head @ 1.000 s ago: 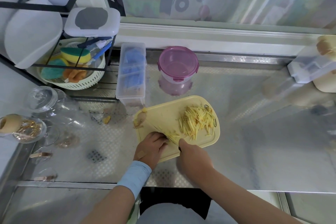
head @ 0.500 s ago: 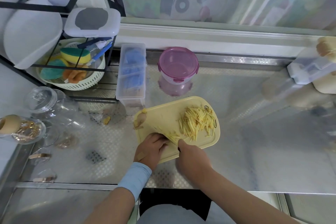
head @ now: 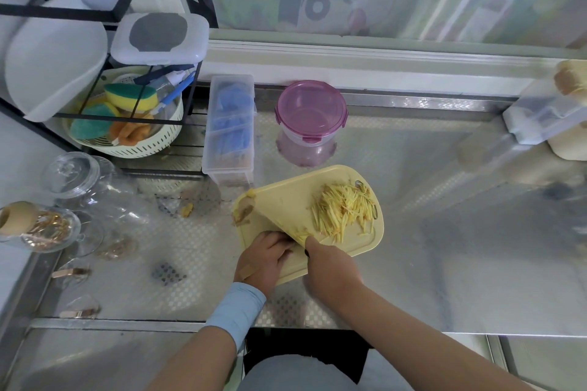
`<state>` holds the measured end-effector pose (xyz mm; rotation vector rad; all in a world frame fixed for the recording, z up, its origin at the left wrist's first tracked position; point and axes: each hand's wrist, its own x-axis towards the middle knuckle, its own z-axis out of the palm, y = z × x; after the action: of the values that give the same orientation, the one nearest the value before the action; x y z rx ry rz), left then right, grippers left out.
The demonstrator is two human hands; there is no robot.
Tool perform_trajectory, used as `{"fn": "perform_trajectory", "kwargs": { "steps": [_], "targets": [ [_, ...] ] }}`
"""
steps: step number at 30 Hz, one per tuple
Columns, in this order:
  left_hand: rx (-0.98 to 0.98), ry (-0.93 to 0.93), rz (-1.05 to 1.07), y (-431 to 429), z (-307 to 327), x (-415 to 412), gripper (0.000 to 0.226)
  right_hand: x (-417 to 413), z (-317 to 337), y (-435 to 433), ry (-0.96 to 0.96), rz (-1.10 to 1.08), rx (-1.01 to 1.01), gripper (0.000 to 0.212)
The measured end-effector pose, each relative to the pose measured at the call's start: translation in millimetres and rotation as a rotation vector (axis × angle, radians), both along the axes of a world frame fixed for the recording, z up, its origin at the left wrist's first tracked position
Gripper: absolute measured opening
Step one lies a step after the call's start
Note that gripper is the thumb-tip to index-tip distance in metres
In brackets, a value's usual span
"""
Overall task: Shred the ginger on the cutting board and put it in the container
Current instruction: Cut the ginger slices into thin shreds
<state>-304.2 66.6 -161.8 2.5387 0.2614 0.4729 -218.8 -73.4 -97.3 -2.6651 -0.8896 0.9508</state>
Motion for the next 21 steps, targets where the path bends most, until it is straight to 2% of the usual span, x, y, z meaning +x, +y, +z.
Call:
{"fn": "perform_trajectory", "kwargs": {
  "steps": [8, 15, 21],
  "targets": [
    [-0.018, 0.04, -0.003, 0.9, 0.9, 0.0, 0.026, -9.3, -1.6, -24.3, -0.015, -0.055, 0.004, 0.019],
    [-0.023, 0.057, 0.014, 1.1, -0.7, 0.2, 0.028, 1.8, -0.2, 3.2, 0.012, -0.001, -0.01, 0.025],
    [-0.032, 0.032, 0.02, 1.8, -1.2, -0.4, 0.026, -4.3, 0.3, -13.9, 0.024, -0.055, -0.006, 0.024]
  ]
}}
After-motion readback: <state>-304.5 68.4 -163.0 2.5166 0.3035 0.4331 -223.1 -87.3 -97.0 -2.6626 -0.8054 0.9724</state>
